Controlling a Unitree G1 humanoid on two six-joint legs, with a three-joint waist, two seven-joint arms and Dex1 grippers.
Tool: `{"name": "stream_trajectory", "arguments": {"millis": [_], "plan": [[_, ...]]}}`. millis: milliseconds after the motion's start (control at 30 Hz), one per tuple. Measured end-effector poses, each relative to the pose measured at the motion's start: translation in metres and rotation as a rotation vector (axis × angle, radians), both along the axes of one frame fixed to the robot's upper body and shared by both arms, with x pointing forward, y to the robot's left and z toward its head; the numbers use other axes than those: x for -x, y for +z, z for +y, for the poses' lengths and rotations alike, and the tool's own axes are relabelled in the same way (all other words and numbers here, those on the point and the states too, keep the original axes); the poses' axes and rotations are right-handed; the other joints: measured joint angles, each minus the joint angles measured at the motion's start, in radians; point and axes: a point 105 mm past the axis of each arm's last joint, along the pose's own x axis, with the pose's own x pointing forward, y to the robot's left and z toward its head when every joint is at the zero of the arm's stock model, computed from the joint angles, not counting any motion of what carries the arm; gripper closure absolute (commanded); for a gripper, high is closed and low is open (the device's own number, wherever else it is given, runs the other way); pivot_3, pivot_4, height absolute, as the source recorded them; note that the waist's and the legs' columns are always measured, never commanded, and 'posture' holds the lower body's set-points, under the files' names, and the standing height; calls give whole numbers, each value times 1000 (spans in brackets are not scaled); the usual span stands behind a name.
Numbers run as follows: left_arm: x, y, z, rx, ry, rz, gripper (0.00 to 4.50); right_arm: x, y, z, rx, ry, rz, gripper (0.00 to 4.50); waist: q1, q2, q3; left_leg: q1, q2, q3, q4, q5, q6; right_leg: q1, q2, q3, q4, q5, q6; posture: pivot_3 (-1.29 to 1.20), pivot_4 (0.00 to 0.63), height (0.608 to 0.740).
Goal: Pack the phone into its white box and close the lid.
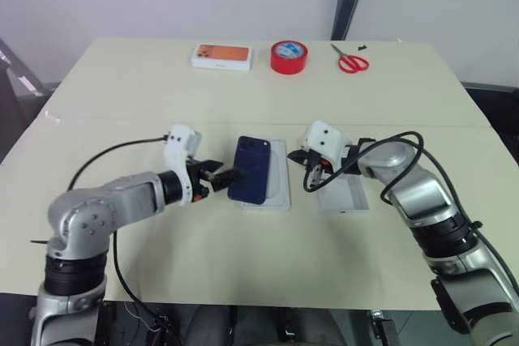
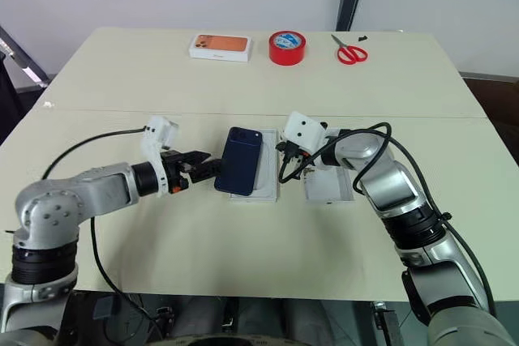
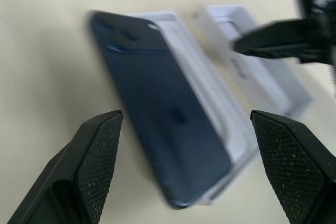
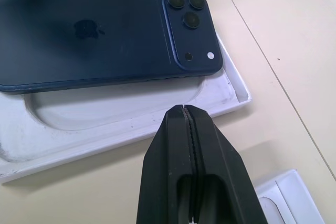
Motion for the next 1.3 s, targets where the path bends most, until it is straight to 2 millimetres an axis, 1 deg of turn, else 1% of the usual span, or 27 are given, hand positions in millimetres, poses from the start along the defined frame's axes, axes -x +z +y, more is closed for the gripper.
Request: {"name": "stream_trajectory", "arguments": {"millis": [67, 133, 200, 233, 300, 333, 367, 500, 533, 600, 700, 833, 933, 1000, 1067, 1167, 1233, 1300], "plan": [[-3, 1, 4, 37, 26, -7, 407, 0, 0, 0, 2, -1, -3, 4500, -2, 0, 0, 0, 0, 0, 0, -1, 1, 0, 0, 0, 0, 0, 0, 0, 150, 740], [-15, 1, 19, 43, 114, -19, 407, 0, 0, 0, 3, -1, -2, 4500, -6, 0, 0, 1, 0, 0, 0, -1, 1, 0, 1, 0, 1, 0, 0, 0, 150, 740], [-24, -4, 35, 25, 198, -7, 407, 1, 0, 0, 3, 0, -3, 4500, -5, 0, 0, 1, 1, 0, 0, -1, 2, 0, 1, 0, 2, 0, 0, 0, 150, 740], [-29, -7, 42, 23, 236, 6, 908, 2, 0, 1, 2, 3, -4, 4500, -3, 0, 0, 1, 0, 0, 0, -1, 2, 0, 1, 0, 2, 0, 0, 0, 150, 740], [-33, -10, 50, 41, 284, 20, 1435, 2, 0, 1, 2, 5, -8, 4500, -1, 0, 0, 0, 0, 0, 1, -1, 2, 0, 0, 0, 1, 0, 0, 0, 150, 740], [-35, -10, 52, 54, 295, 25, 1972, 3, 0, 2, 2, 5, -8, 4500, -1, 0, 0, 0, 0, 0, 1, -1, 2, 0, 0, 0, 1, 0, 0, 0, 150, 740], [-36, -9, 52, 68, 301, 26, 2235, 3, 0, 2, 2, 5, -9, 4500, 0, 0, 0, 0, 0, 0, 1, -1, 2, 0, 0, 0, 1, 0, 0, 0, 150, 740], [-38, -10, 56, 61, 323, 17, 4255, 3, -1, 3, 3, 6, -11, 4500, -1, 0, 0, 0, 0, 0, 1, -1, 2, 0, 0, 0, 1, 0, 0, 0, 150, 740], [-38, -11, 58, 48, 334, 13, 4387, 3, -1, 3, 3, 5, -11, 4500, -2, 0, 0, 0, 0, 0, 1, -1, 2, 0, 0, 0, 1, 0, 0, 0, 150, 740], [-39, -14, 60, 9, 342, 12, 4387, 4, -2, 3, 2, 6, -9, 4500, -3, 0, 0, 0, 0, 0, 1, -1, 2, 0, 0, 0, 1, 0, 0, 0, 150, 740], [-42, -19, 55, -33, 333, 19, 4387, 7, -1, 5, 3, 16, -15, 4500, -1, 0, 0, 0, 0, 0, 1, -1, 2, 0, 0, 0, 1, 0, 0, 0, 150, 740], [-43, -19, 52, -58, 307, -1, 4387, 10, 1, 16, -20, 35, -13, 4500, -6, 0, 0, 0, 0, 0, 1, -1, 2, 0, 1, 0, 2, 0, 0, 0, 150, 740], [-40, -24, 65, -159, 301, -61, 4387, 13, 5, 42, -72, 62, -1, 4500, -15, 0, 0, 1, 1, 0, 0, -1, 2, -2, 1, 1, 4, 0, 0, 0, 150, 740], [-34, -29, 80, -226, 291, -112, 4387, 14, 11, 65, -112, 74, 0, 4500, -26, 1, 0, 1, 1, 0, 0, -1, 1, -3, 1, 1, 5, 0, 0, 0, 150, 740], [-24, -30, 91, -270, 242, -175, 4387, 14, 15, 91, -117, 83, -5, 4500, -33, 1, 0, 1, 1, 0, -1, 0, 0, -4, 1, 1, 6, 0, -1, 0, 150, 740], [-7, -29, 102, -298, 151, -236, 4387, 17, 15, 122, -107, 91, 5, 4500, -31, 1, 1, 0, 1, 0, -1, 0, 0, -5, -1, 0, 6, -1, -2, 0, 150, 740], [3, -26, 109, -303, 106, -256, 4387, 17, 13, 137, -89, 83, 9, 4500, -28, 1, 1, 0, 1, 0, -1, 0, 0, -5, -2, 0, 6, -1, -2, 0, 150, 740], [11, -27, 113, -310, 62, -262, 4387, 13, 9, 148, -58, 57, 1, 4500, -27, 1, 1, 0, 0, 0, -2, 0, 0, -5, -3, 0, 6, -1, -2, 0, 150, 740]]}}
